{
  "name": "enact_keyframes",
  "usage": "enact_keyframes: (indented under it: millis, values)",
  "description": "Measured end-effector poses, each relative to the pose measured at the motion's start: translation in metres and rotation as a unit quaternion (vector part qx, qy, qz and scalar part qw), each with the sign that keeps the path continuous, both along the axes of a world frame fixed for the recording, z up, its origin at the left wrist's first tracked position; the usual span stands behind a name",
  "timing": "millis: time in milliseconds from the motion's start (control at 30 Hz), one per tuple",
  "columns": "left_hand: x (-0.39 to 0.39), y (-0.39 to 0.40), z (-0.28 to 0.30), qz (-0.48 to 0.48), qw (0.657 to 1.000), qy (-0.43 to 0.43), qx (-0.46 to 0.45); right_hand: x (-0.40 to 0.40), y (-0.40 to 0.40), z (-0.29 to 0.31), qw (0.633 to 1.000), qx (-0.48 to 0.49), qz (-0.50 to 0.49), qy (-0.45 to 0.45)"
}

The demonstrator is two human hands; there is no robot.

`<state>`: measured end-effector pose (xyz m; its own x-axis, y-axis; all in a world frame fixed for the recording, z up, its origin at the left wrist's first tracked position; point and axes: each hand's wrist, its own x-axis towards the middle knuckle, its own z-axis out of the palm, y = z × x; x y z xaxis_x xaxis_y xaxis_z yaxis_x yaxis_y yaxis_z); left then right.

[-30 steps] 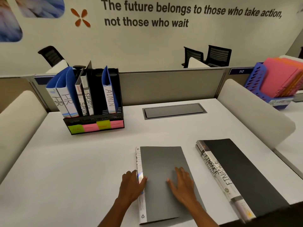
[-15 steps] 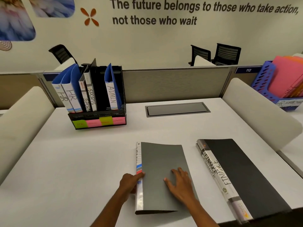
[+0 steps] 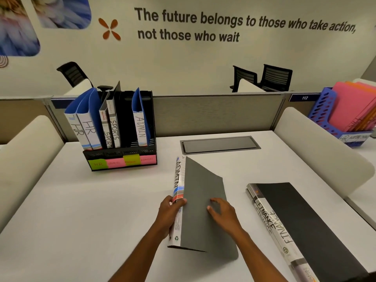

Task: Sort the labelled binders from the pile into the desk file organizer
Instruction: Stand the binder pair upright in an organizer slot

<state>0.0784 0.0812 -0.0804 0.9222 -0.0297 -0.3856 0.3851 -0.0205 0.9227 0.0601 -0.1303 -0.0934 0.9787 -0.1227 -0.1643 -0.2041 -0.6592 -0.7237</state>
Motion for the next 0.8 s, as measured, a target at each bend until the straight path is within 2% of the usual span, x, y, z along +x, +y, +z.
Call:
enact_keyframes:
  millis: [100,233,433,600,800]
  values:
    - [0.011,-0.006,0.016,0.001,0.998,-0.056,-0.001,0.022,0.023,0.031,0.998,0.047,-0.017,-0.030]
    - [0.027,-0.014,0.036,0.015,0.989,-0.135,0.055,0.047,0.058,0.073,0.992,0.099,-0.044,-0.067]
    - [0.042,-0.015,0.064,0.062,0.961,-0.252,0.093,0.067,0.104,0.132,0.979,0.169,-0.022,-0.115]
    - [0.049,-0.005,0.067,0.081,0.937,-0.325,0.104,0.078,0.131,0.153,0.979,0.125,-0.031,-0.159]
    - [0.063,0.014,0.060,0.035,0.926,-0.358,0.118,0.092,0.150,0.158,0.966,0.077,-0.091,-0.229]
